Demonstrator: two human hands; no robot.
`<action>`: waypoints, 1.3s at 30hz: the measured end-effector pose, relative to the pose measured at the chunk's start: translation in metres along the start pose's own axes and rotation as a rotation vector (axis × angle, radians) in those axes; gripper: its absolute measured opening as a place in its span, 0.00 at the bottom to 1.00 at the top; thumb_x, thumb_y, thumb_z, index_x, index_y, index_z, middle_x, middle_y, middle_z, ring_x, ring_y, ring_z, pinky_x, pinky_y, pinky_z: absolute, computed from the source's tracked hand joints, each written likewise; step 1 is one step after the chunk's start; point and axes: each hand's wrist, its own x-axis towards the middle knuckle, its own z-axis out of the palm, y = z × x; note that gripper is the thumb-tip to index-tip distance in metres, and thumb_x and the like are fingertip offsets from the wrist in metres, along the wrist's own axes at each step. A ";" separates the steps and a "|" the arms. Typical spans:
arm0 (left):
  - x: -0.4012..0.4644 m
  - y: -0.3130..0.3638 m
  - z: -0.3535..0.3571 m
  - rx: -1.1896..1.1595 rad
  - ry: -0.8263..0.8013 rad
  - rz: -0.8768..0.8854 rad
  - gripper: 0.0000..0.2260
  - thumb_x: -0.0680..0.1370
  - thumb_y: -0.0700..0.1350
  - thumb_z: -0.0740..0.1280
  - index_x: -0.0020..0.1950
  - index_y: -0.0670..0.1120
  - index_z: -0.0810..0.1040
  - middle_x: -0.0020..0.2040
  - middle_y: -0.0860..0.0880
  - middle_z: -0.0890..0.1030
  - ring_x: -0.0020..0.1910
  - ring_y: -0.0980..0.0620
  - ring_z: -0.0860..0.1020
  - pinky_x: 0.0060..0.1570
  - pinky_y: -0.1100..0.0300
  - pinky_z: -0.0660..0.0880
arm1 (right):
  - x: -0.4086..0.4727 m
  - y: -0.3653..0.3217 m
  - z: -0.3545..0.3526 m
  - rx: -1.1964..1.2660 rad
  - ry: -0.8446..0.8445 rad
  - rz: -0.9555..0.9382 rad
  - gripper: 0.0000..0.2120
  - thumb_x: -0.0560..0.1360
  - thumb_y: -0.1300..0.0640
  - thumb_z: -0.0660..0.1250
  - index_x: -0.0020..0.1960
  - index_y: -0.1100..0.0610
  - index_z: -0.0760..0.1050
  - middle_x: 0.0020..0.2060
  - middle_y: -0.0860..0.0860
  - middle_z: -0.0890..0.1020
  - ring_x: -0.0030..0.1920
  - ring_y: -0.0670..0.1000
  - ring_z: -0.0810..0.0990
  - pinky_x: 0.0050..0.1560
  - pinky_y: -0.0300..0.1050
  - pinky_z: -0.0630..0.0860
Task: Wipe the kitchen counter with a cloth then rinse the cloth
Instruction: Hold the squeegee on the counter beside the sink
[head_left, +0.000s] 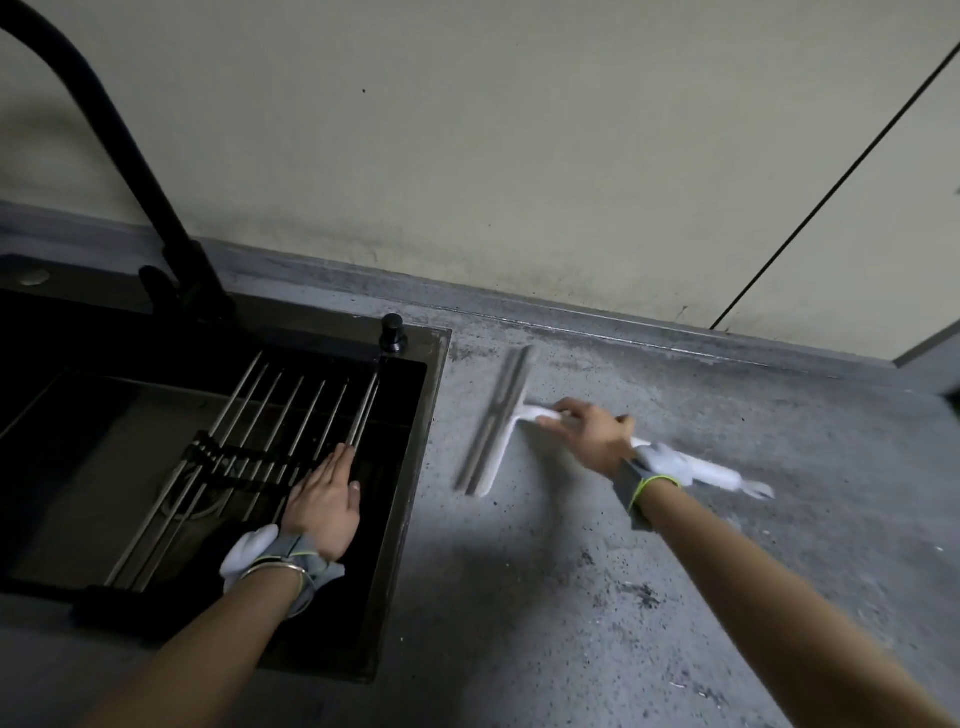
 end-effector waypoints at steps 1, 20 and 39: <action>0.003 0.001 -0.001 0.008 0.001 0.003 0.24 0.83 0.46 0.50 0.78 0.48 0.49 0.78 0.53 0.50 0.77 0.56 0.52 0.73 0.58 0.50 | 0.007 0.011 -0.006 0.031 0.049 0.067 0.15 0.74 0.32 0.55 0.48 0.39 0.73 0.35 0.38 0.78 0.42 0.47 0.75 0.63 0.57 0.56; 0.042 -0.001 -0.006 0.168 -0.165 0.080 0.25 0.84 0.50 0.47 0.78 0.46 0.45 0.79 0.51 0.48 0.77 0.56 0.48 0.74 0.59 0.48 | 0.061 -0.032 0.023 -0.035 -0.074 -0.016 0.19 0.74 0.33 0.58 0.57 0.40 0.77 0.55 0.47 0.81 0.60 0.54 0.72 0.57 0.53 0.55; 0.045 -0.005 -0.003 0.067 -0.230 0.055 0.24 0.83 0.48 0.47 0.78 0.47 0.45 0.79 0.52 0.47 0.77 0.57 0.48 0.74 0.58 0.47 | 0.037 0.038 -0.027 -0.001 -0.005 0.140 0.18 0.71 0.32 0.60 0.55 0.38 0.77 0.49 0.44 0.83 0.60 0.52 0.73 0.62 0.53 0.52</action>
